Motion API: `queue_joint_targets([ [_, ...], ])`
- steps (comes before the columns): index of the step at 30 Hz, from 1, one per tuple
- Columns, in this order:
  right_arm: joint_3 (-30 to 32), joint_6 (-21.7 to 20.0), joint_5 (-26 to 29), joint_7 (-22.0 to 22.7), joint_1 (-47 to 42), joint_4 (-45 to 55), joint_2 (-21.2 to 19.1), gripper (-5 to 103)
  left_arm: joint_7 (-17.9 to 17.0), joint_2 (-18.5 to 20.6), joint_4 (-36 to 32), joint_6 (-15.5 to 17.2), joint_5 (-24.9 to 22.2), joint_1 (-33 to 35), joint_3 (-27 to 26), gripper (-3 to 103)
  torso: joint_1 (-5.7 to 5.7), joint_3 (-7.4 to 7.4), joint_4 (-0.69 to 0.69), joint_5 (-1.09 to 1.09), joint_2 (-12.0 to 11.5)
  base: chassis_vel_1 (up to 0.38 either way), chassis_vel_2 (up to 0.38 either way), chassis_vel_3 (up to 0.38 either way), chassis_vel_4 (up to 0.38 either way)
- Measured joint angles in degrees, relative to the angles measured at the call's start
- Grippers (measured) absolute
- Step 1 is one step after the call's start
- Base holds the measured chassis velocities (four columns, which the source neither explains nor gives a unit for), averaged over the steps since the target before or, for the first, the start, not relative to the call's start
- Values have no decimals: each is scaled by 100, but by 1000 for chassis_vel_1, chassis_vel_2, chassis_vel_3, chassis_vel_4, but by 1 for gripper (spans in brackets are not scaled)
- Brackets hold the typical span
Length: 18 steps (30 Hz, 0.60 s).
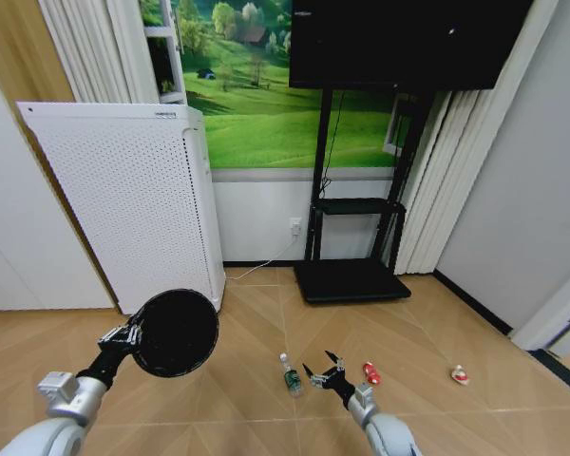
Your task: Pick up the trash bin and place the garbage on the floor into it.
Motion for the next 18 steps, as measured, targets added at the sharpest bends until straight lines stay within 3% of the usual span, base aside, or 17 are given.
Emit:
queue_joint_targets([
  [18,38,25,-32,-128,24,-118,107,100,221,-25,16,-44,-27,29,30,7,0,0,0,-1,1,-14,8,18,-5],
])
